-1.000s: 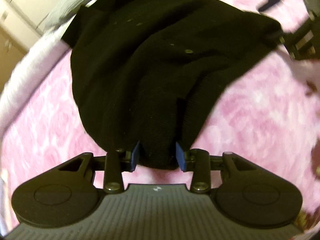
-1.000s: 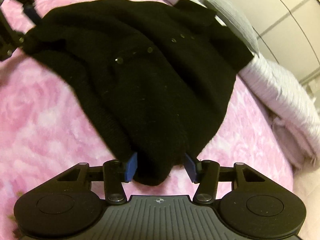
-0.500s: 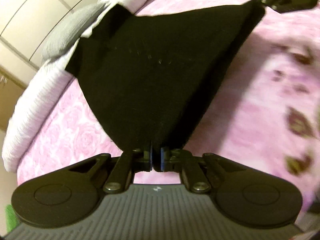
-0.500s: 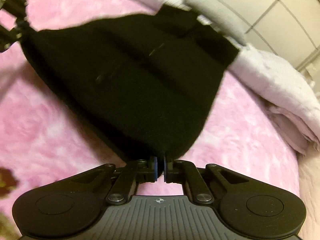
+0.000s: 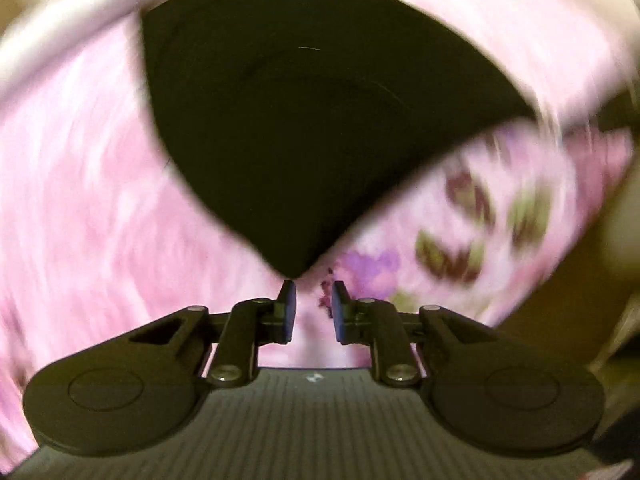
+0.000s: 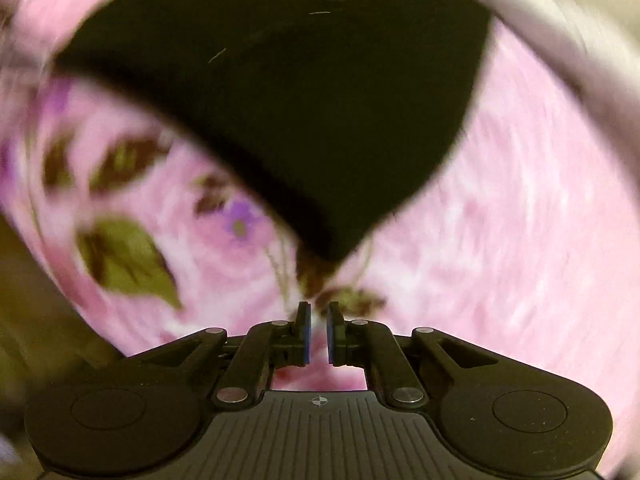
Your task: Fold clothes
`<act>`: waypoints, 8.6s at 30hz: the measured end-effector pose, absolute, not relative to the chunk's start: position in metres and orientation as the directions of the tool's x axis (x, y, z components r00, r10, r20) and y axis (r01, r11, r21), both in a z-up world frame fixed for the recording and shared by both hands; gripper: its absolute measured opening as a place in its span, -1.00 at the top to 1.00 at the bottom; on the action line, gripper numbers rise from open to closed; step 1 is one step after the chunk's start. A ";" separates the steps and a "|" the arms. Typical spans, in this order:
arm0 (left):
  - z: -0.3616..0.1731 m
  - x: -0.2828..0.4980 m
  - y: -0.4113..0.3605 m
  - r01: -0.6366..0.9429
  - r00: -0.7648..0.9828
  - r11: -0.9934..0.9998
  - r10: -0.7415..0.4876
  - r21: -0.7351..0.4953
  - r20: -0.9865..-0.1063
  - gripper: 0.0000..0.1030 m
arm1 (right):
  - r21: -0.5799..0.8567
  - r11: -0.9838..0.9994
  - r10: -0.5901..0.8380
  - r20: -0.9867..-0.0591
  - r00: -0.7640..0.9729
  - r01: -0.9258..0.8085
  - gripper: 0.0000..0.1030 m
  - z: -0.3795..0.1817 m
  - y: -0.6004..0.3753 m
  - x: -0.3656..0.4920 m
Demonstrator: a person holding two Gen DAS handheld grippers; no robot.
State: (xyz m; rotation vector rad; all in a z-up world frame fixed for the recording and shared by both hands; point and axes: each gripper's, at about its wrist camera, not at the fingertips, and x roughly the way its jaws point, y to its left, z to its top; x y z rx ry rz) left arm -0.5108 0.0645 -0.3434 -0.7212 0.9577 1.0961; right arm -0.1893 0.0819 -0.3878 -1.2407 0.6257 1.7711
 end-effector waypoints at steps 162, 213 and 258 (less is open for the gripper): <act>-0.319 -0.499 -0.076 -0.995 -0.087 -0.093 0.656 0.034 -0.749 0.25 | 0.138 -0.118 0.650 -0.738 -0.181 -0.983 -0.59 -0.311 -0.043 -0.254; -0.453 -0.507 -0.044 -0.115 0.174 0.464 0.880 0.878 -0.443 0.30 | -0.803 -0.507 0.861 -0.460 -0.215 -0.312 -0.42 -0.432 -0.003 -0.178; -0.348 -0.551 -0.117 -0.456 0.428 0.733 0.677 0.504 -0.598 0.87 | -0.414 -0.852 0.522 -0.714 -0.466 -0.321 0.79 -0.354 -0.072 -0.160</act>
